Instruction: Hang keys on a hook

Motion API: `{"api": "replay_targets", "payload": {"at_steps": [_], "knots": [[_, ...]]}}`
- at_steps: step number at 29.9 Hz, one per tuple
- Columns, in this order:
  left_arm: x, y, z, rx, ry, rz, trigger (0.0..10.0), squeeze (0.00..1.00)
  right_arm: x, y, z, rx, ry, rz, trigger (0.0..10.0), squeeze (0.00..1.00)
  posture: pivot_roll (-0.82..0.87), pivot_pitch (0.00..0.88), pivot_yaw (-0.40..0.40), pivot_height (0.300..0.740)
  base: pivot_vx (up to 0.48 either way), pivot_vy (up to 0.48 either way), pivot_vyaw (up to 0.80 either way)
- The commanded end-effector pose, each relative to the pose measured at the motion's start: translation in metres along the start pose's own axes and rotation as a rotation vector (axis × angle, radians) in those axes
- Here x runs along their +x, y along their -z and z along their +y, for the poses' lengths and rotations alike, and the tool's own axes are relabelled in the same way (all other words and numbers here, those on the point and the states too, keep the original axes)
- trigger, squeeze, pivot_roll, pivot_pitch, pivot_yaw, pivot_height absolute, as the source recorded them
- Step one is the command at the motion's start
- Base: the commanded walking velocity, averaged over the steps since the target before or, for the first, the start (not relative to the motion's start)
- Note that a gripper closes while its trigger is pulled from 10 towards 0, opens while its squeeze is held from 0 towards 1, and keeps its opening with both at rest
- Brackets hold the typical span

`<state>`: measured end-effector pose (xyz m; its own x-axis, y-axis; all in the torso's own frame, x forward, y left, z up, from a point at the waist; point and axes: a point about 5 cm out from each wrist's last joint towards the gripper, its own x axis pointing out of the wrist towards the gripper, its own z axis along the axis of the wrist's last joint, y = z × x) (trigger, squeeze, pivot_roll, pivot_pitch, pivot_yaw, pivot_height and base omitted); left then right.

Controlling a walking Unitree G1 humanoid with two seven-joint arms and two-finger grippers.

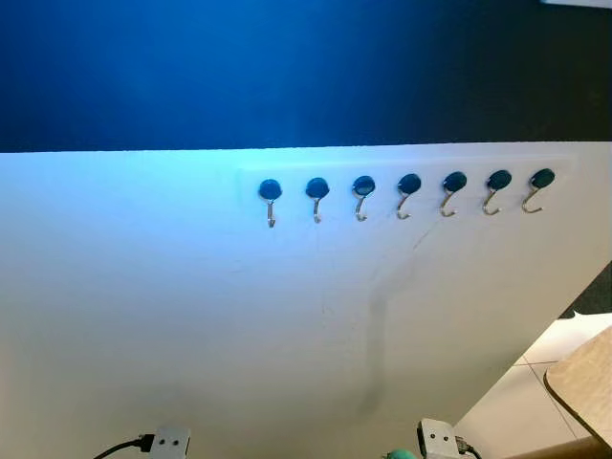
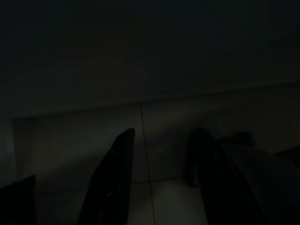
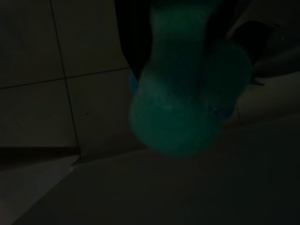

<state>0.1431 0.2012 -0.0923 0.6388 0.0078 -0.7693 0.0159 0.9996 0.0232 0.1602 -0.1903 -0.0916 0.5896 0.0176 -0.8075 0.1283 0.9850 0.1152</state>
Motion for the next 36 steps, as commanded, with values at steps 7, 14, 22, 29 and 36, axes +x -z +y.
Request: {"api": "replay_targets", "payload": {"at_steps": [7,14,22,29,36], "knots": [[-0.0012,0.0042,-0.0020,-0.004,0.005,0.010,10.0,0.00,0.0000,-0.0013,-0.0013,0.003,0.003,-0.004,10.0,0.00,0.08,0.000,-0.017,0.740,0.000,0.000,0.00],[-0.0006,0.0021,0.0000,-0.015,0.001,0.007,10.0,0.00,0.0003,-0.0021,-0.0010,0.002,0.001,-0.004,10.0,0.00,0.08,0.000,-0.019,0.740,-0.267,0.000,0.00],[-0.0001,0.0003,0.0000,-0.025,0.001,-0.002,10.0,0.00,0.0003,-0.0020,-0.0010,0.003,0.000,-0.003,10.0,0.00,0.08,0.000,-0.019,0.740,-0.336,0.000,0.00],[0.0007,-0.0012,-0.0013,-0.027,0.003,-0.004,10.0,0.00,-0.0001,-0.0008,-0.0017,0.003,0.002,0.000,10.0,0.00,0.08,0.001,-0.017,0.740,-0.362,0.000,0.00],[0.0022,-0.0032,-0.0011,-0.013,-0.009,0.008,10.0,0.00,0.0002,-0.0009,-0.0004,0.006,-0.001,0.000,10.0,0.00,0.08,0.005,-0.015,0.740,-0.208,0.000,0.00]]}}
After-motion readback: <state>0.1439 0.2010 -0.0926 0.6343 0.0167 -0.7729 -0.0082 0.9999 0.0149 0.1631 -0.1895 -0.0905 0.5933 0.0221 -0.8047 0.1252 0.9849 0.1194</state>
